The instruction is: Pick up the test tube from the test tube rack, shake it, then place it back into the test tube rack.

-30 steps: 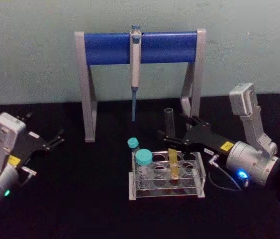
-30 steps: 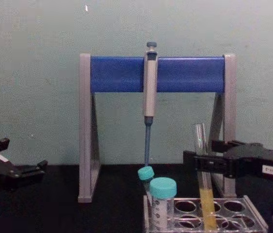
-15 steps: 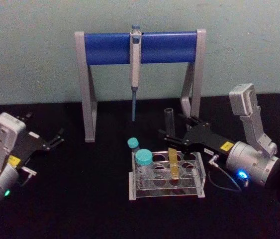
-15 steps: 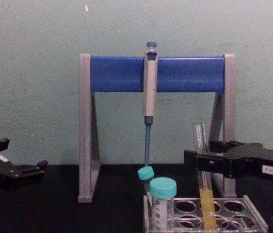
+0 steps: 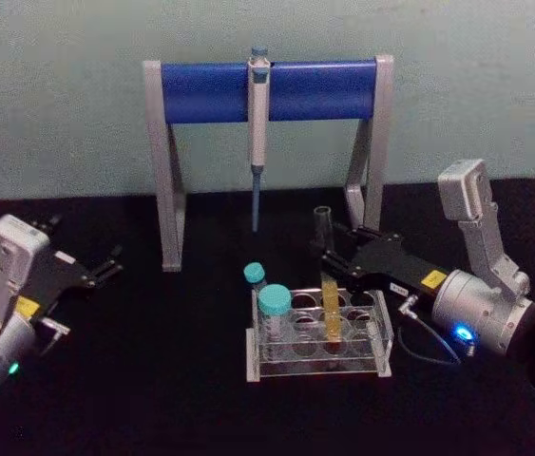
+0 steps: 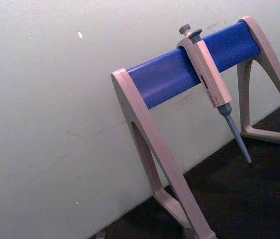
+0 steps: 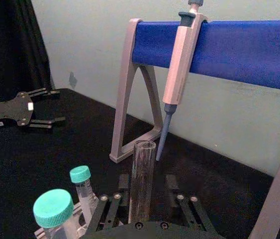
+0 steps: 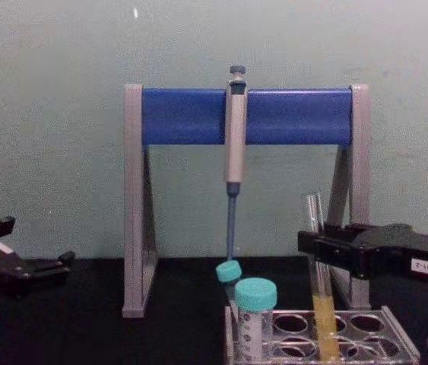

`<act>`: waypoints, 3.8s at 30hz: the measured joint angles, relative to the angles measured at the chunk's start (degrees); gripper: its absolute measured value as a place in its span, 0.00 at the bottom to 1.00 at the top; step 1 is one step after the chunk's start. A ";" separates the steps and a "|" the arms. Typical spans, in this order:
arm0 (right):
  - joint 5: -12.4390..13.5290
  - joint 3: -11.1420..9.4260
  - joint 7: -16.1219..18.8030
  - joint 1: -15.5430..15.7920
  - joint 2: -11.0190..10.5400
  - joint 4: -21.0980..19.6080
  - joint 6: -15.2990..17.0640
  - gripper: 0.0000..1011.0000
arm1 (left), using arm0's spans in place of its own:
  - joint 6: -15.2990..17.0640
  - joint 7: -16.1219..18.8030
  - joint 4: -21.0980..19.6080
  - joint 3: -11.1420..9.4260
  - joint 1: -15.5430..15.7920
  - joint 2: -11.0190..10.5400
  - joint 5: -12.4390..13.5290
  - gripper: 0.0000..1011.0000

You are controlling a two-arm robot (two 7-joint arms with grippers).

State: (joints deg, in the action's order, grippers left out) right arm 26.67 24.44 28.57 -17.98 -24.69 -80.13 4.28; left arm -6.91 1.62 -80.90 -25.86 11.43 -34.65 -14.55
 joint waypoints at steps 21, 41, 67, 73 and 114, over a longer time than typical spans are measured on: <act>-0.01 0.00 0.01 0.00 0.00 0.00 -0.02 0.23 | 0.00 0.00 0.00 0.00 0.00 0.00 0.00 0.99; 0.64 -0.38 0.69 0.56 -0.28 -0.94 -1.42 0.23 | 0.00 0.00 0.00 0.00 0.00 0.00 0.00 0.99; 2.61 -5.58 -1.85 4.67 -1.97 -9.09 -9.72 0.23 | 0.00 0.00 0.00 0.00 0.00 0.00 0.00 0.99; -0.22 -6.34 -2.99 5.29 -1.91 -9.15 -11.45 0.23 | 0.00 0.00 0.00 0.00 0.00 0.00 0.00 0.99; 6.41 -4.37 10.17 6.67 -8.10 -11.84 -10.32 0.23 | 0.00 0.00 0.00 0.00 0.00 0.00 0.00 0.99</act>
State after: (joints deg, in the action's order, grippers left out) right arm 33.09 20.07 38.74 -11.30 -32.79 -91.97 -6.04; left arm -6.91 1.62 -80.90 -25.86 11.43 -34.64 -14.55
